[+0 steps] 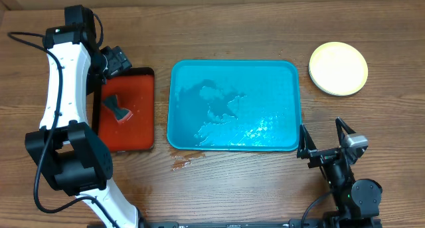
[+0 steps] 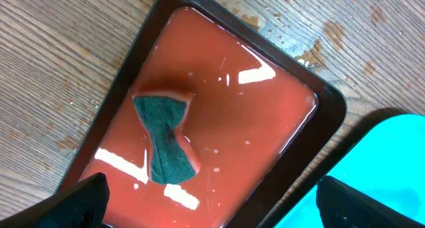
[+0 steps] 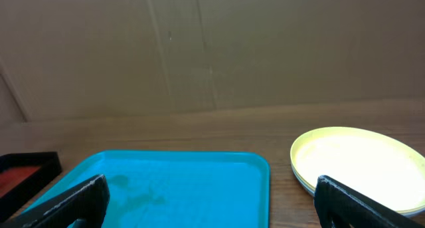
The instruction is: Clean dirty plates on tray and stack at the side
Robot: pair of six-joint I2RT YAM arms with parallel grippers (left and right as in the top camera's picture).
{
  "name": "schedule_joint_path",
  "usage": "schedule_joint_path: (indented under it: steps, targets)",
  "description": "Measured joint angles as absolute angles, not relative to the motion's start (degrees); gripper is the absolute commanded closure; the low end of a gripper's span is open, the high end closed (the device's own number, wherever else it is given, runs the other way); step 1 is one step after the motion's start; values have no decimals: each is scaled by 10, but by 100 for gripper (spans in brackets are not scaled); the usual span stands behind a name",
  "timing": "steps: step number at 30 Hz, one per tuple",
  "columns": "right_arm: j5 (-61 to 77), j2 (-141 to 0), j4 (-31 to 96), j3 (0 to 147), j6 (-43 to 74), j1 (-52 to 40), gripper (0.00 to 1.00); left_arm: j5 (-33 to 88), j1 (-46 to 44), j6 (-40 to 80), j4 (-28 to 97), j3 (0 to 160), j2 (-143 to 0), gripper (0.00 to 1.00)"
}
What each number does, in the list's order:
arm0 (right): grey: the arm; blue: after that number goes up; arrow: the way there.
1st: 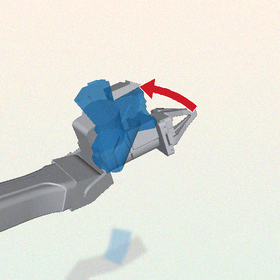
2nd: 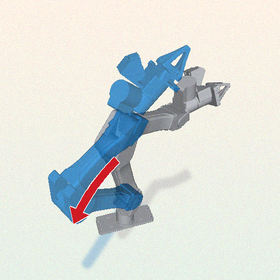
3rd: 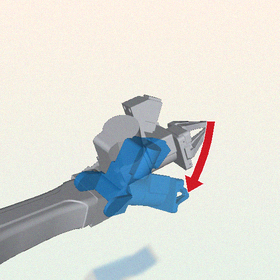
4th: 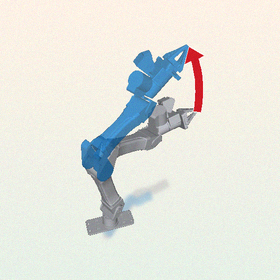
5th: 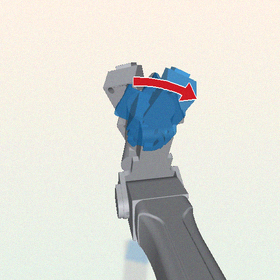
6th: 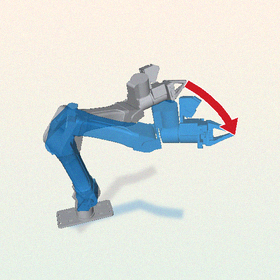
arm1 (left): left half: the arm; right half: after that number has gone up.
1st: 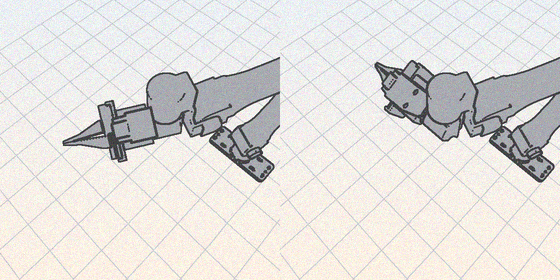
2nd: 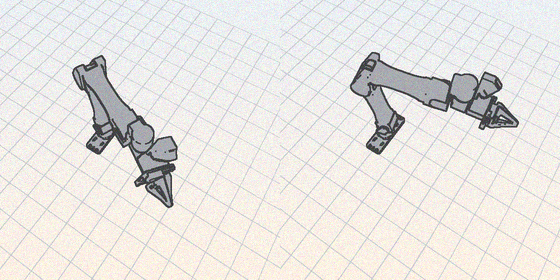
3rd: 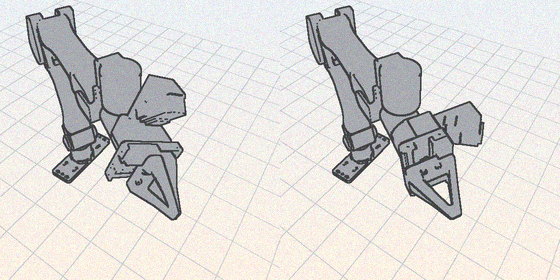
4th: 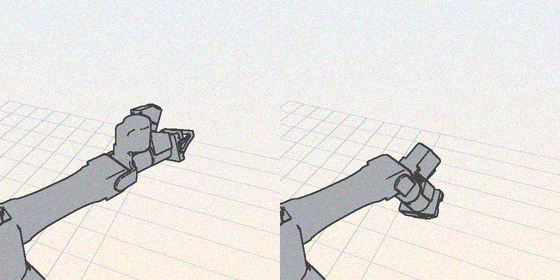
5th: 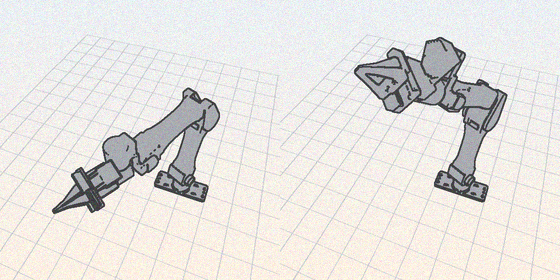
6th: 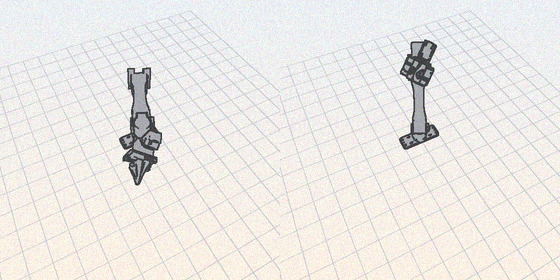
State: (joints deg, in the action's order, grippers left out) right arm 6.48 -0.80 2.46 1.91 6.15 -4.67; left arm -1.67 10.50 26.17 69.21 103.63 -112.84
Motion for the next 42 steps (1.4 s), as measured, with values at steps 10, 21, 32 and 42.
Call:
schedule_joint_path:
  steps: [10, 21, 32, 42]
  targets:
    - [26, -8, 45, 11, 62, -49, 0, -17, 105, 262, 692, 1036, -1128, 0]
    - [19, -8, 51, 11, 62, -49, 0, -17, 105, 262, 692, 1036, -1128, 0]
    - [19, -8, 51, 11, 61, -49, 0, -17, 105, 262, 692, 1036, -1128, 0]
    - [19, -8, 51, 11, 61, -49, 0, -17, 105, 262, 695, 1036, -1128, 0]
